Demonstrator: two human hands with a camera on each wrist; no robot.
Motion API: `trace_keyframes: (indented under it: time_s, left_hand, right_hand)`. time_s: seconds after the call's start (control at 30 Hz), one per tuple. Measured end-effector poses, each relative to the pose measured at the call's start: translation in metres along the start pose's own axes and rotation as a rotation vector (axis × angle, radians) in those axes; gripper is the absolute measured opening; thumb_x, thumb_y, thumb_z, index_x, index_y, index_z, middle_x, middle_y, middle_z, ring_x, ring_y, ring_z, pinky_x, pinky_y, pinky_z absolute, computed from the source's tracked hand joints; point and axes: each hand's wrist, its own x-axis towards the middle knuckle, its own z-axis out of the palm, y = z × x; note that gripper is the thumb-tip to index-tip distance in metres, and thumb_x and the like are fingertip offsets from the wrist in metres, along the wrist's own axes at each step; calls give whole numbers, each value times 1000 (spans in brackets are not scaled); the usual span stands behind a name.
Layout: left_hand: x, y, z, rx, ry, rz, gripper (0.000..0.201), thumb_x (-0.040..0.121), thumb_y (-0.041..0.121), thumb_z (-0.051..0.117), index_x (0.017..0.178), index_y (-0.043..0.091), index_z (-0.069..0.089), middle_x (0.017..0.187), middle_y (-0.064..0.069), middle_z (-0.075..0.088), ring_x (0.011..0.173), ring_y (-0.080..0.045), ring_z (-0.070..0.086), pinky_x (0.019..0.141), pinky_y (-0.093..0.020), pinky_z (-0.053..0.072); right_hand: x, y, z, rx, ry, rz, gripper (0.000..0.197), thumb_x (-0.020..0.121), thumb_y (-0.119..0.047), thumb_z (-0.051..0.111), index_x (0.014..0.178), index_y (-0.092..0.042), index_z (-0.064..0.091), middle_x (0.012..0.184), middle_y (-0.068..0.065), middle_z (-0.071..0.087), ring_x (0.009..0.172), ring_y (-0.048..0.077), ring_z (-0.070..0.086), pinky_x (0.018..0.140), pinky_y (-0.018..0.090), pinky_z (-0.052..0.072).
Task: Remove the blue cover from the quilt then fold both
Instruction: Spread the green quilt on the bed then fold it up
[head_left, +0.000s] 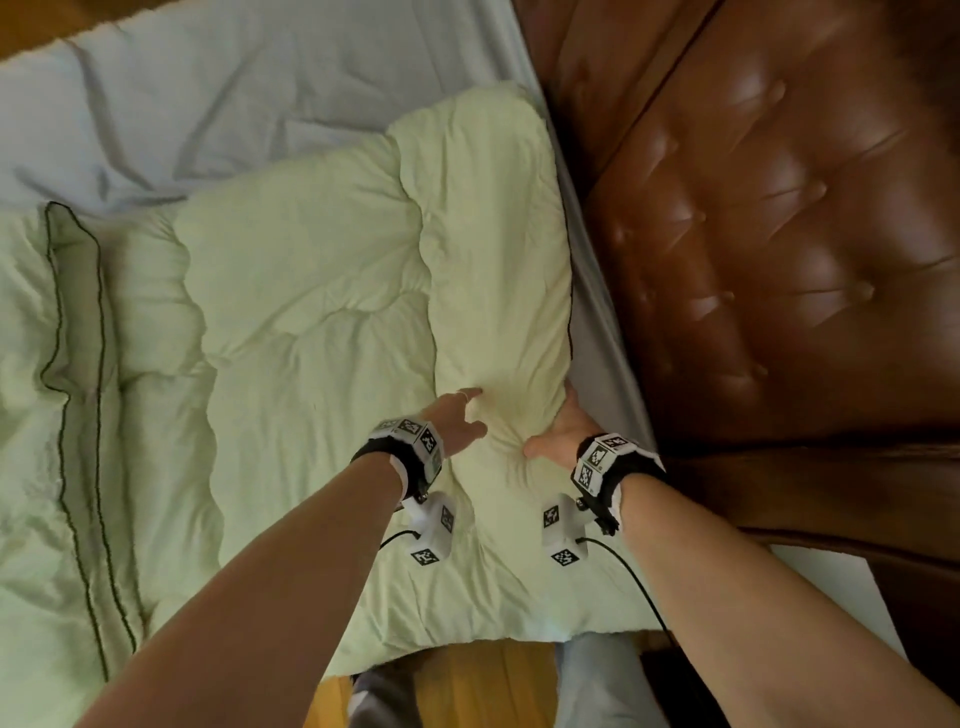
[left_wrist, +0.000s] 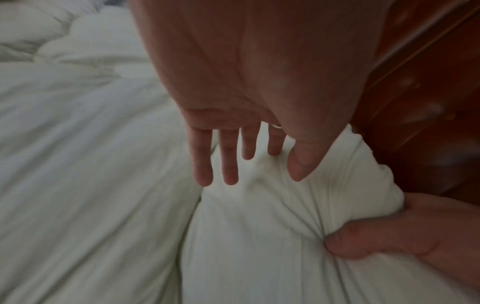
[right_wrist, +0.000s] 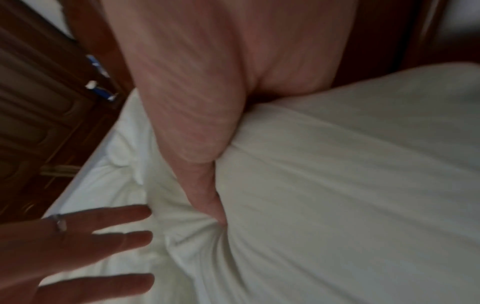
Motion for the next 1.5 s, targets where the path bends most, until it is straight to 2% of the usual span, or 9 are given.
trace_keyframes:
  time_s: [0.27,0.43,0.6,0.73,0.93,1.07,1.3,1.4,1.5]
  left_hand:
    - [-139,-191,-100,-101,191,71,65,96,29,55,153,24,24,151,-9,38,130,-29,47,107,-40,39]
    - [-251,-371,-149,-215,330,8,65,95,29,57,152,25,27,150,-8,40,132,-28,46,109,-37,37]
    - [-328,-534,-163,-282,410,-139,61,96,33,55,150,26,29,151,-6,40,132,-26,47,109,-37,38]
    - [-344,-610,-138,-371,402,-247,56,96,31,55,148,23,35,148,-5,44,131,-25,47,109,-37,37]
    - [-308,-606,-103,-420,334,-219,49,97,27,53,144,21,42,143,-6,49,126,-25,51,107,-36,40]
    - [-280,-559,-75,-380,268,-135,50,96,30,53,145,23,42,144,-5,49,129,-24,49,107,-35,40]
    - [-228,-450,-10,-212,145,-46,73,82,34,72,146,35,35,141,-5,39,121,-26,51,101,-40,48]
    - [-213,-398,19,91,222,36,77,76,37,76,143,40,38,147,-3,19,124,-28,45,98,-44,49]
    - [-206,-348,35,296,150,83,71,78,37,73,142,37,41,143,3,36,107,-26,61,86,-41,55]
  right_hand:
    - [-125,-154,177,-401,65,-154,106,81,-17,62,150,-46,-14,128,11,57,111,35,60,98,42,50]
    - [-203,-246,355,-634,45,-258,92,87,-17,55,155,-32,-5,120,16,60,106,37,62,93,42,51]
    - [-253,-322,524,-754,-241,-334,63,98,-13,53,152,2,22,149,25,38,132,35,43,112,44,32]
    - [-255,-347,599,-868,-370,-314,25,101,-16,49,120,-4,58,108,11,51,98,21,46,79,34,45]
    - [-199,-313,521,-958,54,-116,63,78,-41,55,138,-22,46,134,9,53,126,33,44,105,46,40]
    - [-156,-238,458,-957,63,37,101,45,-61,59,139,-27,44,131,5,57,118,32,55,100,43,47]
    - [-136,-151,381,-1213,186,17,73,74,-41,65,141,-38,36,155,2,24,147,31,0,113,65,-1]
    - [-123,-119,341,-1324,256,-69,67,71,-49,66,134,-33,48,147,5,36,145,35,8,110,66,-8]
    - [-131,-90,305,-1265,189,-63,41,69,-54,66,103,-31,64,101,-2,65,124,28,48,113,62,-11]
